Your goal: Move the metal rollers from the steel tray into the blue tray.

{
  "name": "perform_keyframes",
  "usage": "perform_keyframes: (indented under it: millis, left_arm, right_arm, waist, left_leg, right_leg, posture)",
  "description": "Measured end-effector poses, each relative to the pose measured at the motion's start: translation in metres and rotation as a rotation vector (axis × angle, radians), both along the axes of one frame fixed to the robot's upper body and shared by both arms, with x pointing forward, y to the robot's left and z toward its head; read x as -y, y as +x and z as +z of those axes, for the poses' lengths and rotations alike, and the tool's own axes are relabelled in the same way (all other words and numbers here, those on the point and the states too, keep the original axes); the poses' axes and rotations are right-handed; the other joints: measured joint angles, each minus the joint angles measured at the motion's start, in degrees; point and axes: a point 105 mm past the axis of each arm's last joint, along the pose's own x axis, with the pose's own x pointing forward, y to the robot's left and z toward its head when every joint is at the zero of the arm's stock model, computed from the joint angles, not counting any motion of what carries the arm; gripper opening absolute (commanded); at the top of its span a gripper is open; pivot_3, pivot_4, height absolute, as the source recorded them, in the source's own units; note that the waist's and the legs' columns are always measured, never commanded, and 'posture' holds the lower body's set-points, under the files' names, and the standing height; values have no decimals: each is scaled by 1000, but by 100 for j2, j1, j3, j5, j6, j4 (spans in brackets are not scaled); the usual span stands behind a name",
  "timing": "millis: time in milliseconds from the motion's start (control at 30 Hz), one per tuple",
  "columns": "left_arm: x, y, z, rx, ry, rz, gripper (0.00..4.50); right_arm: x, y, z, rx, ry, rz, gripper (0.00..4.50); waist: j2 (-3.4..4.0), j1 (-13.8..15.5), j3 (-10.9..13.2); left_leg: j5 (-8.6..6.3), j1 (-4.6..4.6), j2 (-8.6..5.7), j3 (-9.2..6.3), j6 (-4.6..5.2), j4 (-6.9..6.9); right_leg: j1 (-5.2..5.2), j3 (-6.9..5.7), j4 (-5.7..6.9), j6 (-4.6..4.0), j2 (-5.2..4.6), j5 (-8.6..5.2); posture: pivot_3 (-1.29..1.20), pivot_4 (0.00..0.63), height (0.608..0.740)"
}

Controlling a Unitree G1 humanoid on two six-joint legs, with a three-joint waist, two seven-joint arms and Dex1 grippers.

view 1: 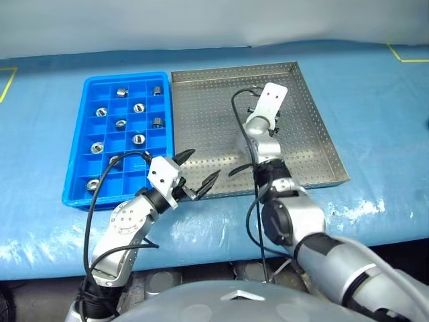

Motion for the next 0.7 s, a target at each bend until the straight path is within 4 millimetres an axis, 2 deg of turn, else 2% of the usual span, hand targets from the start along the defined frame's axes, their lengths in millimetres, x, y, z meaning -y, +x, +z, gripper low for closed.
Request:
perform_keyframes:
  millis: [167,333,467,600,700]
  left_arm:
    - [-10,1,-4,-14,-5,75,4500]
    - [-34,-2,0,0,7,190,4500]
    - [-51,-11,10,29,12,277,4500]
    - [-65,-20,8,12,27,353,4500]
    - [-73,-30,5,-8,31,403,4500]
  right_arm:
    - [-37,-12,32,101,-32,351,1696]
    - [-77,-26,66,191,-37,713,1696]
    - [-111,-40,63,165,-62,972,1696]
    - [-145,-59,58,115,-96,1200,1696]
    - [-162,-75,46,57,-134,1349,1696]
  waist:
    - [1,35,1]
    - [0,91,1]
    - [-1,136,2]
    - [-4,215,3]
    - [-6,317,4]
  left_leg:
    - [0,2,2,-1,0,3]
    - [0,5,3,-3,1,4]
    - [-1,4,4,-2,1,1]
    - [-1,4,3,-3,0,0]
    - [-1,4,3,-2,0,0]
  right_leg:
    - [-1,-1,2,0,3,0]
    - [0,-3,4,1,5,-1]
    - [0,-3,0,1,5,-1]
    - [0,-5,-2,0,3,-1]
    - [2,-5,-7,0,2,-1]
  posture:
    - [8,150,740]
    - [54,150,740]
    - [98,150,740]
    - [133,150,740]
    - [152,150,740]
